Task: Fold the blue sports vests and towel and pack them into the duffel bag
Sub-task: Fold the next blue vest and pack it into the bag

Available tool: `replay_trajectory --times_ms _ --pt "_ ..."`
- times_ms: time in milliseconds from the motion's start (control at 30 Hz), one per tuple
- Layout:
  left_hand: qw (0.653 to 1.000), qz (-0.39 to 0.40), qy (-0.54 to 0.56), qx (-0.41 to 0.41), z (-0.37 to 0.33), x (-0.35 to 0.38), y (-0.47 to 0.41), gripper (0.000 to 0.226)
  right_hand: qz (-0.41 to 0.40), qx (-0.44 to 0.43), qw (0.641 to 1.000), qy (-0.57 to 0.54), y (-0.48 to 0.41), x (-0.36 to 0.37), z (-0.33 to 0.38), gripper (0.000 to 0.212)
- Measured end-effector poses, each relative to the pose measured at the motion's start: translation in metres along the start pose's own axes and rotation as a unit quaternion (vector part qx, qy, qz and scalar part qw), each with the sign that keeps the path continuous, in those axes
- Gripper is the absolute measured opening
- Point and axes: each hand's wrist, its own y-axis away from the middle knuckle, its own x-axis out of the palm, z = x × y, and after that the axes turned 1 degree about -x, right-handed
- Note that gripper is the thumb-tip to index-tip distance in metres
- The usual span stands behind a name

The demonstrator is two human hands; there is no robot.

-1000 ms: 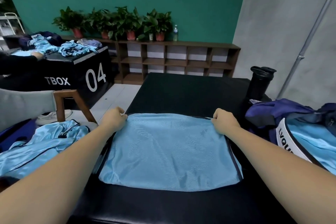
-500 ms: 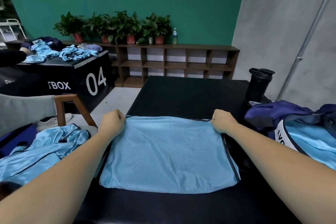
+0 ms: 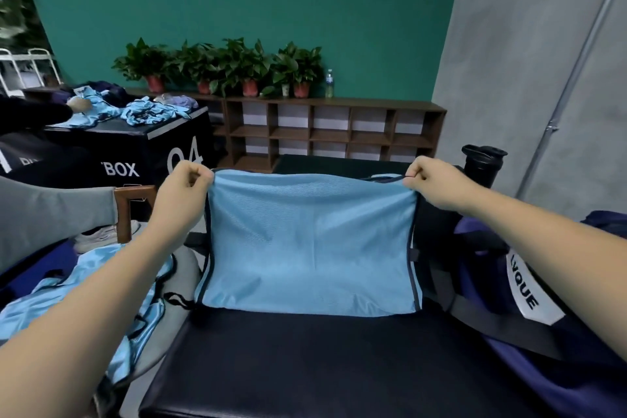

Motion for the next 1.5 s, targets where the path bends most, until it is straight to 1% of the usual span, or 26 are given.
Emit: replay_trajectory --times_ms 100,200,300,367,433,500,567,633,700,767,867,967,1033,1100,1200,1300,1367,1500 --pt "0.999 -0.011 0.037 0.025 -0.017 -0.015 0.004 0.012 0.000 -0.049 0.998 0.028 0.002 -0.025 0.011 0.012" --pt "0.996 -0.006 0.079 0.035 -0.036 -0.030 0.012 0.010 -0.009 -0.086 0.995 0.049 0.002 -0.044 0.018 0.013" --pt "0.994 -0.001 0.100 0.035 -0.053 -0.042 0.021 0.011 0.005 -0.112 0.992 0.061 -0.002 -0.057 0.023 0.020" --pt "0.994 0.001 0.103 0.037 -0.061 -0.048 0.026 0.013 0.024 -0.116 0.988 0.098 -0.008 -0.064 0.028 0.023" --pt "0.994 0.009 0.105 0.032 -0.065 -0.052 0.030 0.011 0.033 -0.111 0.983 0.139 -0.014 -0.067 0.032 0.013" --pt "0.995 0.027 0.095 0.030 -0.069 -0.055 0.034 0.012 0.034 -0.097 0.983 0.152 -0.019 -0.068 0.036 0.010" --pt "0.996 0.040 0.075 0.034 -0.072 -0.057 0.037 0.015 0.028 -0.076 0.987 0.142 -0.026 -0.067 0.041 0.011" --pt "0.997 0.036 0.059 0.036 -0.073 -0.061 0.037 0.015 0.020 -0.060 0.990 0.126 -0.033 -0.065 0.048 0.011" --pt "0.998 0.015 0.053 0.041 -0.073 -0.065 0.038 0.014 0.007 -0.051 0.994 0.099 -0.045 -0.061 0.056 0.013" --pt "0.997 -0.023 0.051 0.050 -0.076 -0.069 0.037 0.013 -0.019 -0.043 0.998 0.048 -0.057 -0.056 0.070 0.014" --pt "0.993 -0.072 0.042 0.088 -0.088 -0.077 0.043 0.014 -0.073 -0.037 0.996 -0.030 -0.075 -0.051 0.093 0.012" --pt "0.987 -0.071 0.037 0.139 -0.097 -0.081 0.055 0.013 -0.115 -0.028 0.990 -0.074 -0.085 -0.042 0.100 0.012" --pt "0.988 -0.026 0.031 0.152 -0.099 -0.078 0.065 0.012 -0.122 -0.020 0.988 -0.096 -0.086 -0.031 0.090 0.012" --pt "0.987 0.038 0.017 0.157 -0.099 -0.068 0.078 0.013 -0.103 0.006 0.988 -0.119 -0.080 -0.018 0.070 0.014" --pt "0.973 0.118 -0.033 0.194 -0.098 -0.045 0.102 0.016 -0.041 0.072 0.986 -0.143 -0.066 0.001 0.029 0.021" --pt "0.954 0.215 -0.069 0.196 -0.091 -0.019 0.125 0.017 0.021 0.150 0.976 -0.156 -0.052 0.014 -0.009 0.027" --pt "0.939 0.272 -0.079 0.193 -0.086 -0.001 0.140 0.016 0.048 0.184 0.973 -0.133 -0.040 0.020 -0.027 0.029" --pt "0.907 0.360 -0.080 0.203 -0.079 0.031 0.170 0.010 0.062 0.182 0.980 -0.046 -0.020 0.028 -0.053 0.035"
